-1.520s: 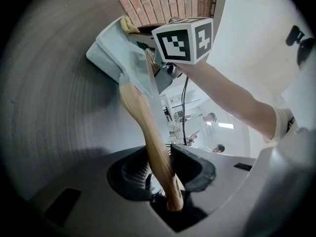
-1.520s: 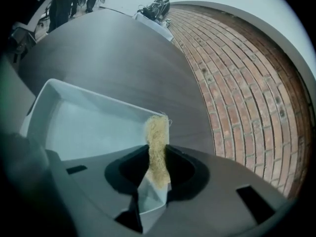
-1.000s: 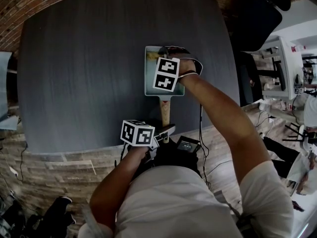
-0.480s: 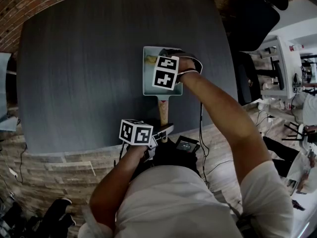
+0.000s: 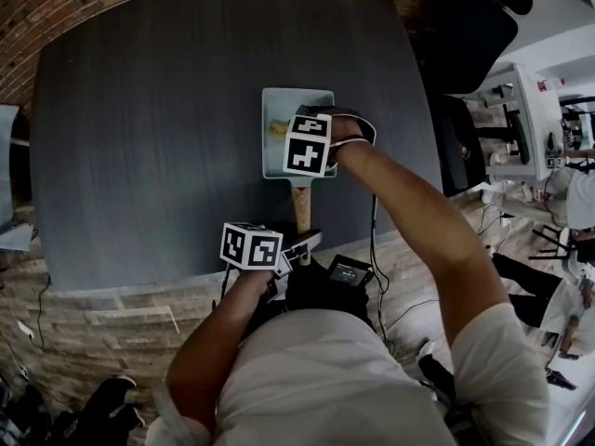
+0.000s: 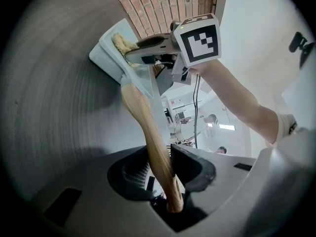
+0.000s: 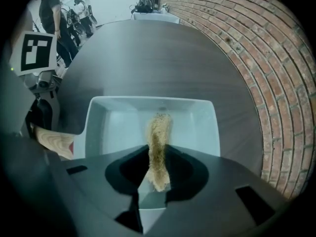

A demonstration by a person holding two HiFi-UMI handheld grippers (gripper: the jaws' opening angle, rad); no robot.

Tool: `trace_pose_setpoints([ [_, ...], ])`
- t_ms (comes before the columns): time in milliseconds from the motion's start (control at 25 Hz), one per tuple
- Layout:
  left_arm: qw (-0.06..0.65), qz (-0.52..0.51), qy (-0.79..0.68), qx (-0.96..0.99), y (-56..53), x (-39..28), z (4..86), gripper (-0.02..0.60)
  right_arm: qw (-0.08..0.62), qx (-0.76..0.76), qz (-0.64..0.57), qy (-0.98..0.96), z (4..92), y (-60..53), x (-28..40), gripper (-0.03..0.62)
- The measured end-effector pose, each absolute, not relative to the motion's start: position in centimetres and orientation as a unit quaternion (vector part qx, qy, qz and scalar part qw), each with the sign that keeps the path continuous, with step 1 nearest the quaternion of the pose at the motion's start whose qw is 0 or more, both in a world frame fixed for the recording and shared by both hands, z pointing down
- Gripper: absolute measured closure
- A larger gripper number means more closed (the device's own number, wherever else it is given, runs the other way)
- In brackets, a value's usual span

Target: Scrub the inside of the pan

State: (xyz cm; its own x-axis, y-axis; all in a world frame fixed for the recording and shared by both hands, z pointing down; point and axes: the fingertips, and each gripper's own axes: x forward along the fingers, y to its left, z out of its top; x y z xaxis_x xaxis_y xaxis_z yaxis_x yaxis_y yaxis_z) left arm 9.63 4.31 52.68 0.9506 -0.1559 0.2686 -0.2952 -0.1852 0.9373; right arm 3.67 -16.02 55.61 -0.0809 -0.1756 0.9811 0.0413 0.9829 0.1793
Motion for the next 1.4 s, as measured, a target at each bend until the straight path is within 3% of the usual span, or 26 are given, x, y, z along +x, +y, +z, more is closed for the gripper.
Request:
trace_pose_setpoints([
  [480,0.618,0.061,-0.144,0.771,4.2,9.8,52.6,0.448,0.671,0.001,-0.027,-0.741,55.7,-11.9,4.1,0.485],
  [560,0.617,0.062,-0.145,0.771,4.2,10.0,52.5,0.448,0.669,-0.008,-0.022,-0.743,55.7,-11.1,4.3,0.465],
  [680,0.616,0.063,-0.145,0.772,4.2,9.9,52.5,0.448,0.655,-0.015,0.000,-0.755,55.3,-10.4,4.2,0.376],
  [840,0.616,0.063,-0.146,0.772,4.1,9.9,52.6,0.448,0.621,-0.012,0.052,-0.782,53.7,-10.3,3.9,0.349],
  [1040,0.617,0.063,-0.148,0.771,4.2,9.8,52.5,0.448,0.586,0.013,0.111,-0.803,52.0,-11.4,3.7,0.350],
  [1200,0.617,0.061,-0.150,0.770,4.2,9.9,52.5,0.448,0.563,0.032,0.136,-0.814,51.6,-12.2,3.5,0.388],
  [1280,0.618,0.058,-0.150,0.769,4.2,9.8,52.5,0.448,0.562,0.044,0.135,-0.815,51.7,-12.7,3.5,0.431],
  [1400,0.620,0.055,-0.150,0.768,4.2,9.7,52.5,0.448,0.585,0.049,0.121,-0.801,53.0,-13.0,4.0,0.434],
])
